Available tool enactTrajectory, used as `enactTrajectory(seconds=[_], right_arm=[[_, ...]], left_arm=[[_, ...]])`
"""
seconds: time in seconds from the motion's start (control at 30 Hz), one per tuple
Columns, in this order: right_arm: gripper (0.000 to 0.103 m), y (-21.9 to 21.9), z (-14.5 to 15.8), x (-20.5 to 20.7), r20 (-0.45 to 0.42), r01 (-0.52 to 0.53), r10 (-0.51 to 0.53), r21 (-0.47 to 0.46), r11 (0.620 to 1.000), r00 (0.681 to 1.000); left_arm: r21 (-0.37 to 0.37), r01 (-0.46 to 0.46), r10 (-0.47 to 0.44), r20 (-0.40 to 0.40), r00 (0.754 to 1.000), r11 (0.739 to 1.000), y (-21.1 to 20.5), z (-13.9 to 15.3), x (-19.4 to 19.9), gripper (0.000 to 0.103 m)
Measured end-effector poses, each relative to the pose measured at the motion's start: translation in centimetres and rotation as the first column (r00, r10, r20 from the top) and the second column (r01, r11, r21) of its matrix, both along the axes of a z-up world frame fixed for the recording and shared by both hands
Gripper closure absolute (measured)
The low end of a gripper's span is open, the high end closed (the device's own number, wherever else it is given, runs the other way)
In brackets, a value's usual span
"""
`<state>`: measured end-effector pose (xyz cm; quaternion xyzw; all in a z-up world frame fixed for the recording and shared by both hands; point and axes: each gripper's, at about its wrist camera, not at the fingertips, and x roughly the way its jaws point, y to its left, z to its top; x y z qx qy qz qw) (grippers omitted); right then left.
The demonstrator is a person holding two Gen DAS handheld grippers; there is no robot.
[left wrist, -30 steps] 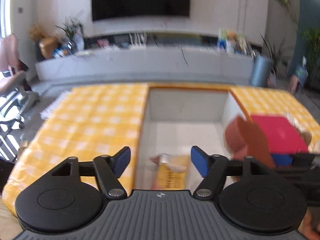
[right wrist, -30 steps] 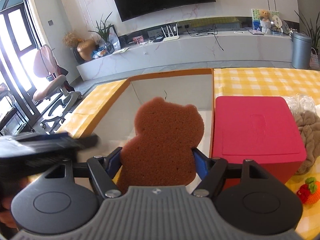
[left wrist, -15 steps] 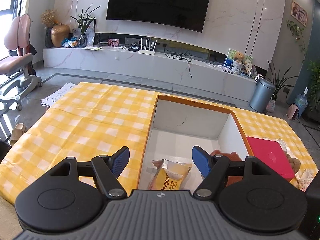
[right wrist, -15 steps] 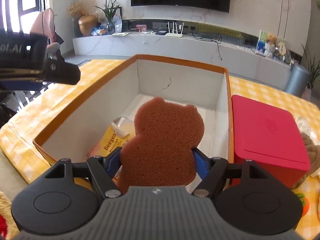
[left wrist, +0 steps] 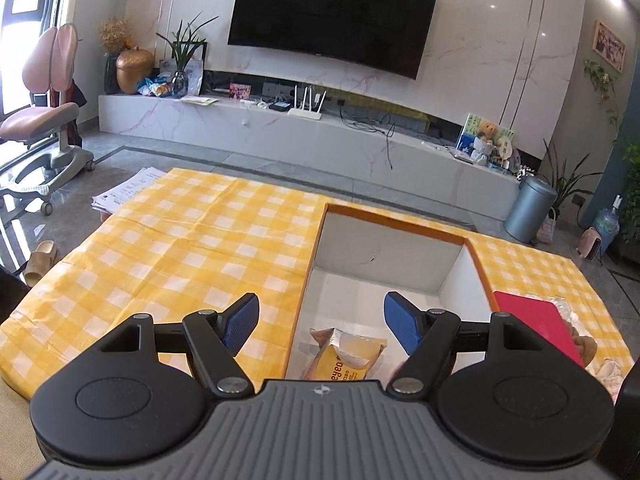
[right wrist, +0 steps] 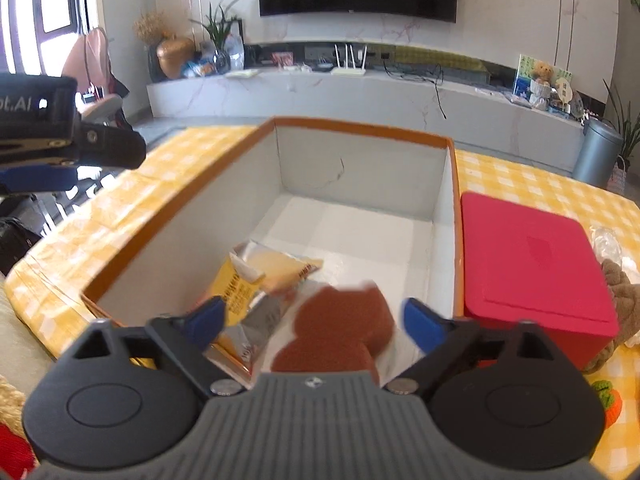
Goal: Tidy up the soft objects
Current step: 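Open the right tool to drop the bear sponge into the orange box, then move both tools back to the table and grasp the crocheted orange with the left tool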
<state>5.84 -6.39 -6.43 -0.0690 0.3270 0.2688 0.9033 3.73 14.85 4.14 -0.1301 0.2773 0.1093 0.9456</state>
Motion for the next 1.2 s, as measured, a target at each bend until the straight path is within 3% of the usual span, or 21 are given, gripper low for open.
enactTrajectory(seconds=[0.17,0.37,0.53,0.77,1.03,1.13,1.2], right_arm=[[0.003,0.1,0.6,-0.9,0.075,0.01,-0.007,-0.035,0.999,0.997],[0.003,-1.5,3.2,-2.2,0.128,-0.006,0.002,0.031,0.999,0.992],[0.003,-3.8,5.7,-1.9,0.169,0.063,-0.067,0.03,0.998,0.983],[0.003,-8.6,8.1,-1.4,0.192,0.145,-0.143,0.004,0.989,0.971],[0.003,-16.6,10.6,-1.9,0.227,0.309,-0.313,0.056,0.95,0.922],[0.003,-19.7,10.2,-1.5,0.211,0.369,-0.368,0.036,0.929,0.906],[0.003,-21.7,9.5,-0.9,0.212,0.44,-0.429,-0.004,0.898,0.878]], left_arm=[[0.012,-0.001,0.0,0.039,0.999,1.0,-0.5,1.2,-0.9,0.019],[0.027,0.013,-0.015,0.083,0.996,1.0,-1.4,2.5,-1.8,0.019],[0.049,0.08,-0.084,0.097,0.992,0.996,-2.6,3.5,-2.6,0.019],[0.11,0.089,-0.105,0.15,0.983,0.99,-5.7,5.8,-4.4,0.019],[0.196,0.183,-0.21,0.126,0.97,0.963,-12.2,6.4,-4.2,0.019],[0.2,0.23,-0.253,0.1,0.962,0.952,-14.8,5.7,-3.4,0.019],[0.199,0.265,-0.285,0.081,0.955,0.943,-16.8,5.1,-2.7,0.019]])
